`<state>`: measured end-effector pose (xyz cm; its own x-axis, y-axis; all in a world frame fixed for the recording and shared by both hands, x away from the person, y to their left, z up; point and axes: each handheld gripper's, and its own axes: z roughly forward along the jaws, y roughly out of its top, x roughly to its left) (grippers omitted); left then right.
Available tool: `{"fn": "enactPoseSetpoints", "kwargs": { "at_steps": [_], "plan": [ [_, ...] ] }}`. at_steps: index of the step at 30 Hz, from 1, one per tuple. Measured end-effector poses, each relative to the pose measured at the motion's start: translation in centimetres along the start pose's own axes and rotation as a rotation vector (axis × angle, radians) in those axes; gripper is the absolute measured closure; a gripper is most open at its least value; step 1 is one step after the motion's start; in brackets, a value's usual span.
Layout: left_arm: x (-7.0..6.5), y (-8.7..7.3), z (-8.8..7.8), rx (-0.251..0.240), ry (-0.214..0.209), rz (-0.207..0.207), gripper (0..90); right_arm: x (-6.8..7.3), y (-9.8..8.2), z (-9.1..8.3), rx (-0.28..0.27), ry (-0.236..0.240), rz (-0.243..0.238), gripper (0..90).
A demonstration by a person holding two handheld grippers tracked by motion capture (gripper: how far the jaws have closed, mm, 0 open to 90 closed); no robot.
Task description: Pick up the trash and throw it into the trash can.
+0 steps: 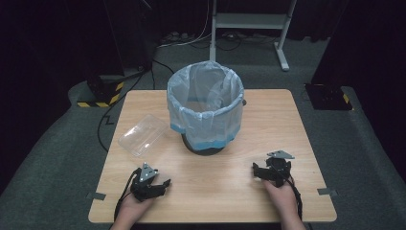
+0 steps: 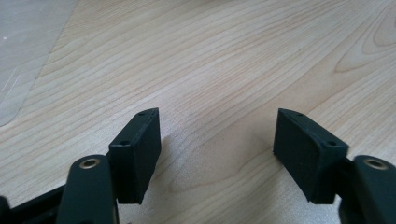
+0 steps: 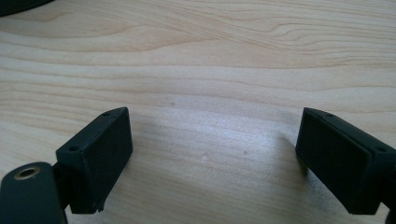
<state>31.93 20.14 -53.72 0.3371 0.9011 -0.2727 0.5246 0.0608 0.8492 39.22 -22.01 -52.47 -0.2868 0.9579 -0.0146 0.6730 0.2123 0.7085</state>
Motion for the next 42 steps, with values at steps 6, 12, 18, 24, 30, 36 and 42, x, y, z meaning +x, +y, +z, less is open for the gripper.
{"fn": "enactPoseSetpoints", "kwargs": {
  "at_steps": [6,12,18,24,30,36,42],
  "plan": [
    [0.0,0.0,0.0,-0.003,0.005,0.001,34.1,0.1,-0.4,-0.5,0.000,0.009,-0.009,11.7],
    [0.0,0.0,0.0,-0.030,0.011,-0.023,38.1,0.2,-0.5,-0.5,-0.003,0.004,-0.009,12.0],
    [0.5,1.1,-2.3,-0.073,-0.046,0.013,79.3,0.2,-0.5,-0.5,-0.002,0.005,-0.006,11.9],
    [2.8,6.5,-4.6,-0.200,0.028,-0.015,82.1,0.2,-0.5,-0.5,-0.002,0.005,-0.006,11.9],
    [6.6,10.7,-2.9,-0.255,0.146,-0.049,69.9,0.2,-0.5,-0.5,-0.004,0.004,-0.008,12.0],
    [7.6,9.9,0.8,-0.172,0.185,-0.067,58.0,0.2,-0.4,-0.5,-0.004,0.008,-0.009,12.2],
    [5.8,9.0,1.3,-0.137,0.115,-0.054,60.7,0.2,-0.5,-0.5,-0.006,0.008,-0.013,12.3]
  ]
}}
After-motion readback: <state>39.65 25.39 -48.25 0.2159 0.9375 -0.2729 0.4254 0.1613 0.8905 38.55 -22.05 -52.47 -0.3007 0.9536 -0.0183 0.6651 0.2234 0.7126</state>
